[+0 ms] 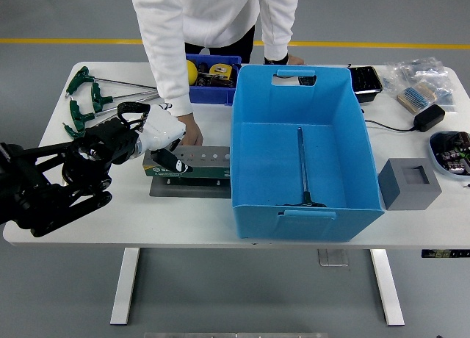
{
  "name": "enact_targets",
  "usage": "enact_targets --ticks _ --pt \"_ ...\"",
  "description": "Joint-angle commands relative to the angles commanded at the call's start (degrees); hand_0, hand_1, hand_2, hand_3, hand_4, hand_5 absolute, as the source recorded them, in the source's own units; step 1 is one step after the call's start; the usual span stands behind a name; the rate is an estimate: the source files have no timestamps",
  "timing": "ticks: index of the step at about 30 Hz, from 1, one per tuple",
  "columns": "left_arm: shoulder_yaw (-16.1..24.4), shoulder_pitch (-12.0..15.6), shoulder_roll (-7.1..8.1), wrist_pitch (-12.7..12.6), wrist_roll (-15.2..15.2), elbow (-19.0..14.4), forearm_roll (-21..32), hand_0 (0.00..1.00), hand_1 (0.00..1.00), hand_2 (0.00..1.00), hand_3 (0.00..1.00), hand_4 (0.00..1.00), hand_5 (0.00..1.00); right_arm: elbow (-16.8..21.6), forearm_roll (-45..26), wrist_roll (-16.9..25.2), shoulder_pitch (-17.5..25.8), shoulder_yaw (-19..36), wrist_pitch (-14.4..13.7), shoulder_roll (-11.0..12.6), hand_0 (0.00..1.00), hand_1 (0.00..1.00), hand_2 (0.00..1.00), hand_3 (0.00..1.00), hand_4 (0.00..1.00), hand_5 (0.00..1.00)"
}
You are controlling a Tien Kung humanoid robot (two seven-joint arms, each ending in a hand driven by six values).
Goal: Lift tool from toolbox,place it in box,lift tool from toolbox,place it in box
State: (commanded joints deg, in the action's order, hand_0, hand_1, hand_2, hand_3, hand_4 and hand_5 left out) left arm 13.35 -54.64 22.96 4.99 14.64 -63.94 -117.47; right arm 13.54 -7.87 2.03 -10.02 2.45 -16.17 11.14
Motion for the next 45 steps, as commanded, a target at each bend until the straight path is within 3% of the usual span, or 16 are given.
enact_targets --ticks 4,5,10,11,16,17,22,23,28,29,34,35,40,41,45 --pt "-0.07 -0.18 -0.02 -0.03 0.09 0.25 -0.53 0.97 0.601 0.492 0.38 0.944 0.877 0.0 0.15 -0.05 0.0 0.07 0.01 0.0 0.653 0.642 0.704 0.555 0.8 0.745" --pt "-0.04 -0.17 -0.03 -0.06 0.06 0.3 -0.61 0.901 0.456 0.374 0.314 0.945 0.883 -0.01 0.13 -0.05 0.02 0.06 0.01 -0.01 0.653 0.642 0.704 0.555 0.8 0.745" --pt "-0.01 0.1 -0.03 -0.91 -0.26 0.16 -1.35 0.901 0.456 0.374 0.314 0.945 0.883 -0.02 -0.21 0.01 0.16 -0.11 0.03 -0.08 0.653 0.642 0.704 0.555 0.8 0.745" --pt "-0.13 0.09 -0.04 -1.21 -0.5 0.12 -1.45 0.873 0.349 0.308 0.272 0.946 0.887 -0.02 -0.16 0.0 0.16 -0.11 0.03 -0.08 0.653 0.643 0.704 0.555 0.8 0.745" --pt "-0.22 0.05 -0.13 -1.64 -1.01 0.42 -1.64 0.873 0.349 0.308 0.272 0.946 0.887 -0.03 -0.23 0.0 0.22 -0.16 0.05 -0.11 0.653 0.643 0.704 0.555 0.8 0.745" --pt "-0.25 0.03 -0.15 -1.65 -1.12 0.53 -1.71 0.789 0.281 0.251 0.235 0.947 0.888 -0.04 -0.35 0.02 0.24 -0.21 0.05 -0.13 0.653 0.643 0.704 0.555 0.8 0.746" --pt "-0.42 0.03 -0.16 -1.89 -1.73 1.02 -2.07 0.789 0.281 0.251 0.235 0.947 0.888 -0.07 -0.76 0.12 0.34 -0.38 0.05 -0.2 0.653 0.643 0.704 0.555 0.8 0.746" --pt "-0.46 0.02 -0.17 -1.9 -1.82 1.07 -2.14 0.672 0.249 0.228 0.23 0.946 0.883 -0.07 -0.8 0.13 0.34 -0.41 0.05 -0.21 0.653 0.644 0.705 0.555 0.8 0.746" --pt "-0.73 0.03 -0.23 -2.26 -2.18 1.5 -2.6 0.672 0.249 0.228 0.23 0.946 0.883 -0.08 -0.97 0.2 0.39 -0.51 0.05 -0.22 0.653 0.644 0.705 0.555 0.8 0.746" --pt "-0.77 0.03 -0.22 -2.35 -2.21 1.59 -2.72 0.445 0.205 0.204 0.208 0.941 0.858 -0.08 -1.04 0.22 0.4 -0.55 0.05 -0.22 0.653 0.643 0.704 0.555 0.8 0.746" --pt "-0.83 0.0 -0.2 -3.61 -2.87 2.1 -3.53 0.445 0.205 0.204 0.208 0.941 0.858 -0.08 -1.41 0.33 0.38 -0.77 0.09 -0.18 0.653 0.643 0.704 0.555 0.8 0.746" --pt "-0.78 0.03 -0.21 -4.08 -3.16 2.24 -3.82 0.262 0.137 0.144 0.144 0.965 0.734 -0.08 -1.46 0.34 0.38 -0.81 0.1 -0.17 0.653 0.643 0.704 0.555 0.8 0.746" --pt "-0.03 0.64 -0.56 -6.23 -4.01 3.82 -5.58 0.262 0.137 0.144 0.144 0.965 0.734 -0.1 -1.77 0.4 0.41 -0.98 0.13 -0.18 0.653 0.643 0.704 0.555 0.8 0.746" --pt "0.09 0.8 -0.6 -6.67 -4.12 4.28 -5.73 0.154 0.061 0.082 0.074 0.998 0.598 -0.1 -1.81 0.4 0.4 -1.0 0.13 -0.18 0.653 0.643 0.704 0.555 0.8 0.746" --pt "0.21 1.25 -0.56 -9.47 -5.01 5.79 -5.82 0.154 0.061 0.082 0.074 0.998 0.598 -0.12 -1.88 0.38 0.44 -1.02 0.15 -0.22 0.653 0.643 0.704 0.555 0.8 0.746"
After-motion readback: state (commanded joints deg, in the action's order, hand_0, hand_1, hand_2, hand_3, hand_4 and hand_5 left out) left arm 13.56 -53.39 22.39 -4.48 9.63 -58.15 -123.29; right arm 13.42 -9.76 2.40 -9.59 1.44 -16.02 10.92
